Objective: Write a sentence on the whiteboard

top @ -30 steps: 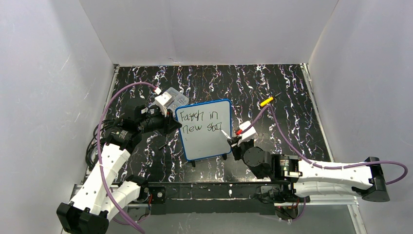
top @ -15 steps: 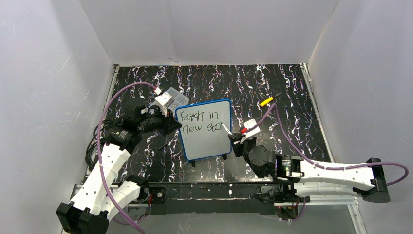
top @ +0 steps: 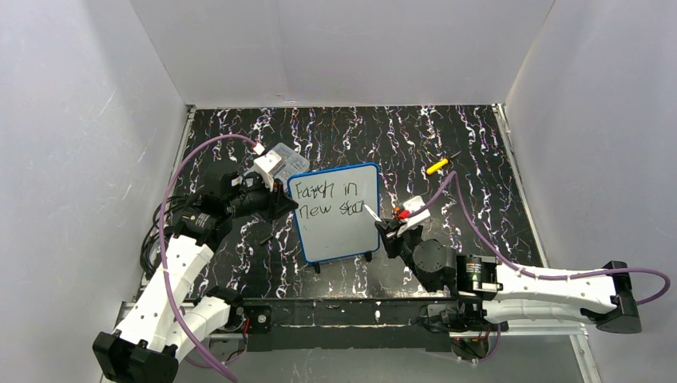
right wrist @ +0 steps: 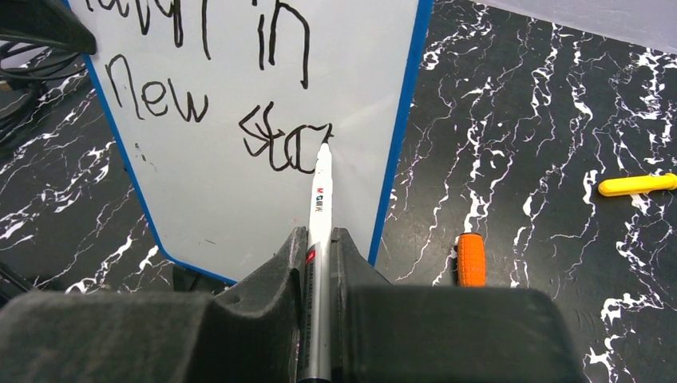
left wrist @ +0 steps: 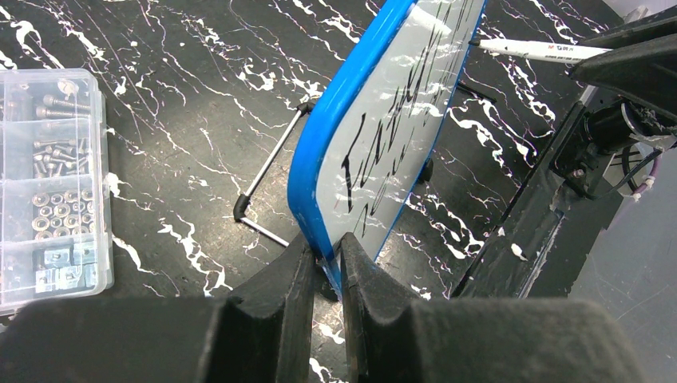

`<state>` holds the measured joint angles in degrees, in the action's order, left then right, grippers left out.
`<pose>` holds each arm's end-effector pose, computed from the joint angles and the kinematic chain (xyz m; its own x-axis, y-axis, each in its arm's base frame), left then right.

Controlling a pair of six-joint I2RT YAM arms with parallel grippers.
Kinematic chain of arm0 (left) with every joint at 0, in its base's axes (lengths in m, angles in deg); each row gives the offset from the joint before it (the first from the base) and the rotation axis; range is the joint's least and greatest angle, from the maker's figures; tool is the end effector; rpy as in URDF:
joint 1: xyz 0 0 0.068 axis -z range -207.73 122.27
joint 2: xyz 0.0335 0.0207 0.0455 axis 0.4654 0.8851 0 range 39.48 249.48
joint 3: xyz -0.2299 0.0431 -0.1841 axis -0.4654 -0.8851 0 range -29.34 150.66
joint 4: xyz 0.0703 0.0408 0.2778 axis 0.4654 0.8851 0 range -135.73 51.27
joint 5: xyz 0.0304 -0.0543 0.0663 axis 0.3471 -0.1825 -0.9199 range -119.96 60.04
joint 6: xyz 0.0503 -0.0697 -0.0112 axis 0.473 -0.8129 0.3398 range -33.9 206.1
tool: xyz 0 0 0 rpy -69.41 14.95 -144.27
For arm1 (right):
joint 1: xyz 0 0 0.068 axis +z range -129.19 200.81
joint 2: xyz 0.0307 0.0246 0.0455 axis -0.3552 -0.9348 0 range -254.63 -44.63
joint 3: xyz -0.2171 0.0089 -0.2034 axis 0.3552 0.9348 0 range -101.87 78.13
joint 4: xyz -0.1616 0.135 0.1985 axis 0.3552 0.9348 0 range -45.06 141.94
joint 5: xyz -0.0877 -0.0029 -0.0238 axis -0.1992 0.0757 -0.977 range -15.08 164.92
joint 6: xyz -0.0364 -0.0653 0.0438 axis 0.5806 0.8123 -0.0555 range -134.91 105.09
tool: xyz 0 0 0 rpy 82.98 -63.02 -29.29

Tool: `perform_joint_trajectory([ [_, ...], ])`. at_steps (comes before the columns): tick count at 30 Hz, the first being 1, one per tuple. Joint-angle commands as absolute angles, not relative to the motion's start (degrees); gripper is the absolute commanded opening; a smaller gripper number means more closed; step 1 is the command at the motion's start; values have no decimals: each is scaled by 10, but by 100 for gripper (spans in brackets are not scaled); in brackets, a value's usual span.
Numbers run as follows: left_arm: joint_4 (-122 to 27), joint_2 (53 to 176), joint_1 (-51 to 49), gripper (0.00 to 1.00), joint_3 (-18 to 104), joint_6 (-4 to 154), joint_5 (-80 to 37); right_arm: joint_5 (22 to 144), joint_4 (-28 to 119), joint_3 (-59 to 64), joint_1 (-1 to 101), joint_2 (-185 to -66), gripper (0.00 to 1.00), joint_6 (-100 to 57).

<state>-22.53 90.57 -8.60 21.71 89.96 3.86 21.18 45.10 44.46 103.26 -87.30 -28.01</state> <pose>0.2121 -0.1188 0.3444 -0.3210 0.1706 -0.9316 0.7789 0.6072 -0.1572 0.0882 0.1956 0.3071 -0.1296 0.0426 -0.9907 -0.4645 0.8801 0.0986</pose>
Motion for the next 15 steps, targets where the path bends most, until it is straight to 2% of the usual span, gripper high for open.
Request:
perform_joint_trajectory([
  [1, -184, 919, -80, 0, 204, 911, 40, 217, 430, 444, 1030, -873, 1, -276],
  [9, -184, 923, -80, 0, 205, 911, 41, 168, 490, 423, 1030, -912, 1, -313],
  [15, -184, 921, -80, 0, 205, 911, 41, 133, 505, 421, 1030, -892, 1, -325],
])
